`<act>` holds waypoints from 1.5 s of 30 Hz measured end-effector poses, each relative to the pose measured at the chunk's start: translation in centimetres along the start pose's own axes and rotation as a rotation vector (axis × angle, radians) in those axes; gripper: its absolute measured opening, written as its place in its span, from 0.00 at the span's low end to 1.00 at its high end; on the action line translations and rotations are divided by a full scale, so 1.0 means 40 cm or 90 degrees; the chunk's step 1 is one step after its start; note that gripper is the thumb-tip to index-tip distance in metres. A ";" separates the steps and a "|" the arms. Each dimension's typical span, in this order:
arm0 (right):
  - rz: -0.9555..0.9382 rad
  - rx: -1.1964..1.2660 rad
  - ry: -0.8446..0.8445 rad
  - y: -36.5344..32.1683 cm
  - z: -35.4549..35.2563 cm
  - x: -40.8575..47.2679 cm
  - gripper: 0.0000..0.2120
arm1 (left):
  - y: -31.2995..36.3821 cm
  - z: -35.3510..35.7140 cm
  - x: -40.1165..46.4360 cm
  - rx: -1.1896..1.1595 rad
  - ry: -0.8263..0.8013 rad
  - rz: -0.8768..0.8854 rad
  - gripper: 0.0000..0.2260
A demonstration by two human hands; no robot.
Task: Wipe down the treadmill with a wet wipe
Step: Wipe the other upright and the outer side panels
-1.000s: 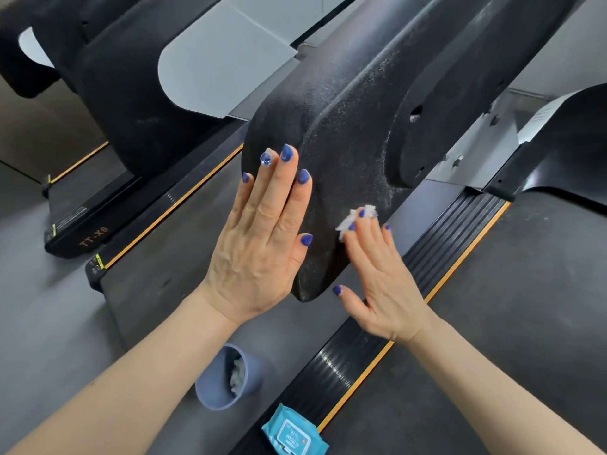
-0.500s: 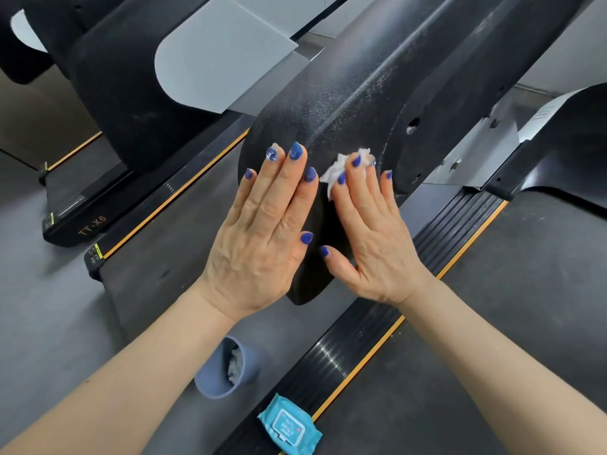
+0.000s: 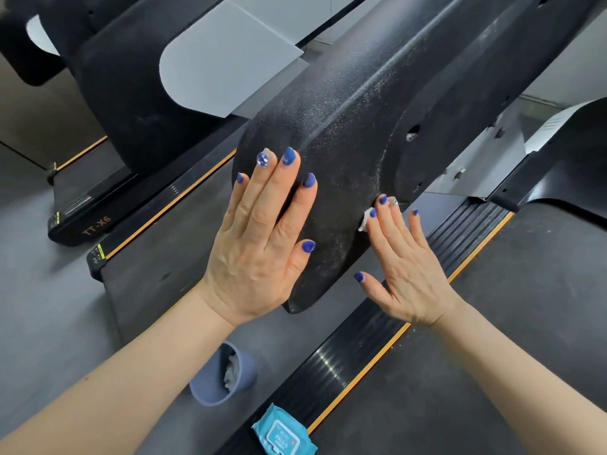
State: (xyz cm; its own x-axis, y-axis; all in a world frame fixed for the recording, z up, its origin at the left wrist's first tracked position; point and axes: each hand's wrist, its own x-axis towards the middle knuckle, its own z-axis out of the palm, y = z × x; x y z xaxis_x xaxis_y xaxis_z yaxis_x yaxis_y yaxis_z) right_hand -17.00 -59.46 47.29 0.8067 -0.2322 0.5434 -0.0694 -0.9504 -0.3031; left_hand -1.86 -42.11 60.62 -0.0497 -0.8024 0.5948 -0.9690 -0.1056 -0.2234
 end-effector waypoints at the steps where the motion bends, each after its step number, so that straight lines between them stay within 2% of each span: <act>1: 0.000 0.021 0.021 -0.006 0.001 0.010 0.36 | 0.000 0.004 0.000 0.001 0.007 0.002 0.30; 8: -0.052 0.061 0.226 -0.037 -0.038 0.174 0.36 | -0.007 0.024 -0.001 0.002 0.052 0.018 0.29; 10: -0.029 0.067 0.213 -0.044 -0.017 0.147 0.36 | -0.003 0.021 -0.001 0.001 0.047 0.011 0.28; 13: 0.020 0.055 0.137 -0.045 0.023 0.055 0.35 | 0.004 0.008 -0.004 0.013 0.024 0.012 0.27; 16: 0.056 0.068 0.097 -0.058 0.002 0.045 0.34 | 0.006 -0.015 -0.001 0.013 -0.013 -0.003 0.26; 22: 0.056 0.206 0.172 -0.155 -0.132 0.202 0.33 | 0.004 -0.076 0.014 -0.034 -0.060 -0.003 0.25; 25: 0.050 0.243 0.209 -0.169 -0.152 0.226 0.28 | -0.001 -0.104 0.038 -0.055 -0.085 -0.005 0.23; 28: 0.094 0.277 0.303 -0.165 -0.158 0.241 0.23 | -0.005 -0.121 0.080 -0.089 -0.108 -0.004 0.22; 31: 0.156 0.268 0.439 -0.178 -0.196 0.281 0.14 | -0.017 -0.128 0.126 -0.105 -0.117 -0.011 0.22; 35: 0.206 0.214 0.535 -0.184 -0.222 0.286 0.13 | -0.013 -0.127 0.194 -0.133 -0.132 -0.014 0.22; 38: 0.244 0.195 0.444 -0.191 -0.210 0.261 0.13 | -0.009 -0.113 0.243 -0.159 -0.135 -0.011 0.22; 40: 0.257 0.262 0.311 -0.218 -0.200 0.222 0.22 | -0.011 -0.104 0.267 -0.163 -0.134 -0.023 0.22; 42: 0.250 0.310 0.207 -0.230 -0.196 0.181 0.25 | -0.014 -0.096 0.283 -0.153 -0.139 -0.015 0.23; 45: 0.240 0.287 0.145 -0.174 -0.206 0.189 0.28 | -0.016 -0.084 0.290 -0.108 -0.131 0.016 0.22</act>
State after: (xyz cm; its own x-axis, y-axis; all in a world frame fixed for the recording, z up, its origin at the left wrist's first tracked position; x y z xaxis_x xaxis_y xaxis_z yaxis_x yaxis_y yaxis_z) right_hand -15.25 -56.31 59.98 0.6261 -0.6198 0.4731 -0.0297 -0.6252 -0.7799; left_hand -2.65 -49.35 70.26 -0.0406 -0.9079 0.4173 -0.9956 0.0016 -0.0934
